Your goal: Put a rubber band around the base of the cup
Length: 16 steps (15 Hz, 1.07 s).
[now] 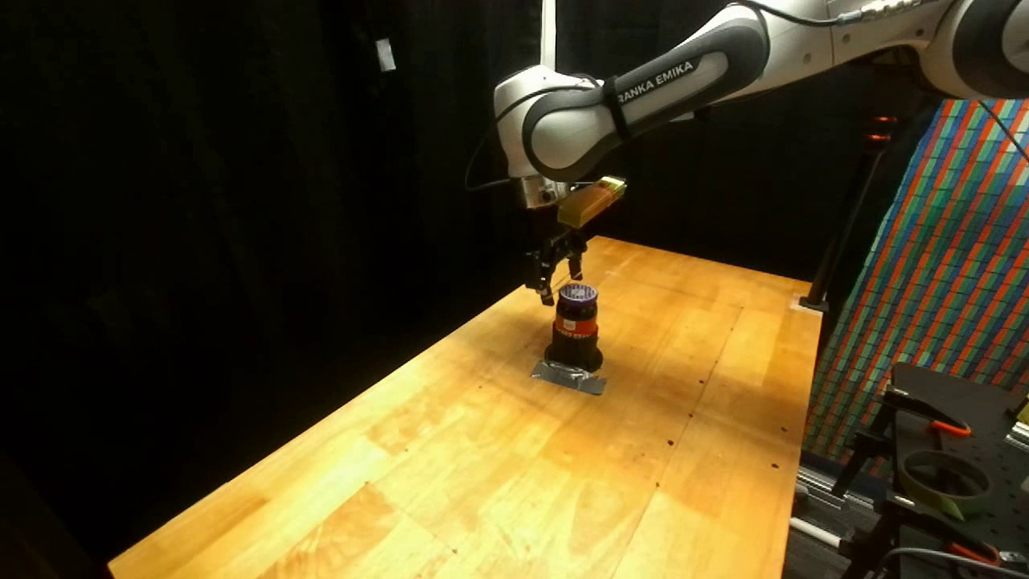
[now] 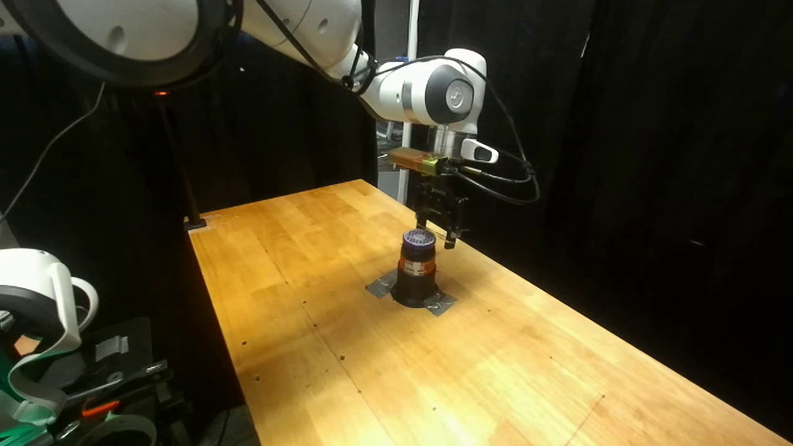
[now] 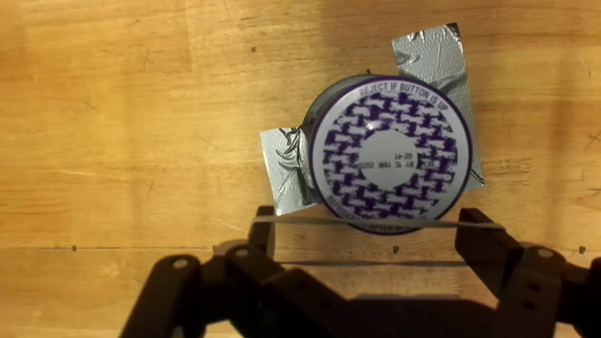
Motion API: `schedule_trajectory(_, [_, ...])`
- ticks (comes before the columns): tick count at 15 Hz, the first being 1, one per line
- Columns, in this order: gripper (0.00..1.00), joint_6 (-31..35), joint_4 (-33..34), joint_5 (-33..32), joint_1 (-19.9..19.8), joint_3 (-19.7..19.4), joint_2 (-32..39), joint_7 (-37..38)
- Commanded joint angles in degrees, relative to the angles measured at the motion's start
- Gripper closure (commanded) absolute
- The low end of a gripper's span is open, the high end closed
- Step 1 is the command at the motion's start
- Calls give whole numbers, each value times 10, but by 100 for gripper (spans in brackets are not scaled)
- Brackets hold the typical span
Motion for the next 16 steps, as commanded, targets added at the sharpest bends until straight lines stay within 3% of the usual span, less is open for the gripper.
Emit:
schedule_trajectory(1, [0,-52,54,23,2,-2,36,-29])
schedule_trajectory(7, [0,-71,9,42,-9,2,15,-58])
schedule_trajectory(16, [0,40,-112,51,-21,-3,-56,-50])
